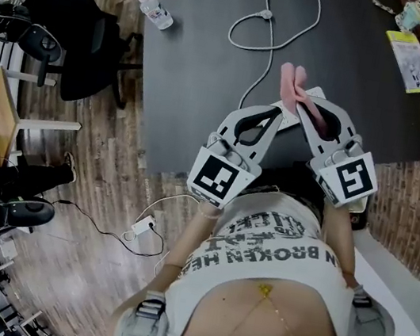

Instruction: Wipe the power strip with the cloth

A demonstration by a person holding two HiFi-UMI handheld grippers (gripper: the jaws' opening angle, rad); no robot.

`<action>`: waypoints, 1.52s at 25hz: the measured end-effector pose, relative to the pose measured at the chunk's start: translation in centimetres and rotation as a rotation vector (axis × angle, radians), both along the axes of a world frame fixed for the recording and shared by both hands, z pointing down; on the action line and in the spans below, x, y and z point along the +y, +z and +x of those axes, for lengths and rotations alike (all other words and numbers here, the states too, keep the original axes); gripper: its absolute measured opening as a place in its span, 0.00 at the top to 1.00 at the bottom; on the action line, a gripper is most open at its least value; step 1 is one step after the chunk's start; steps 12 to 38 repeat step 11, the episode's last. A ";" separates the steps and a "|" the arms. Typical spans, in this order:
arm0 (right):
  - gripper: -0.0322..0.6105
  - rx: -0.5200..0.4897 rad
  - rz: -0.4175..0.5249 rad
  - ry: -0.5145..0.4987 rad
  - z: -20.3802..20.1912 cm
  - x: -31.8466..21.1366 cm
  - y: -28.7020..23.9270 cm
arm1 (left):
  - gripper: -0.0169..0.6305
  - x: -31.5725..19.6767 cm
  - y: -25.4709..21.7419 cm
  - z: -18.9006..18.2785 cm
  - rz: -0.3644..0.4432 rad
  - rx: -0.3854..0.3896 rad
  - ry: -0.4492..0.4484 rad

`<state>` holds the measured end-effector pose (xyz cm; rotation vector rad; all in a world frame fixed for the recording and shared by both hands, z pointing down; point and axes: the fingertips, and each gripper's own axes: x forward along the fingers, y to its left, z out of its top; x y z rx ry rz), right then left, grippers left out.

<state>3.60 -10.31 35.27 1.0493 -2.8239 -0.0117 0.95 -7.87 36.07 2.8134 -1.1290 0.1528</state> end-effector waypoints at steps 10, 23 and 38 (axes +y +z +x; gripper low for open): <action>0.92 0.025 0.003 -0.002 0.0 0.5 0.1 | 0.96 0.6 -0.1 0.0 0.008 -0.025 0.007; 0.92 0.027 0.004 -0.002 0.0 0.6 0.1 | 0.96 0.7 0.0 0.1 0.010 -0.027 0.007; 0.92 0.027 0.004 -0.002 0.0 0.6 0.1 | 0.96 0.7 0.0 0.1 0.010 -0.027 0.007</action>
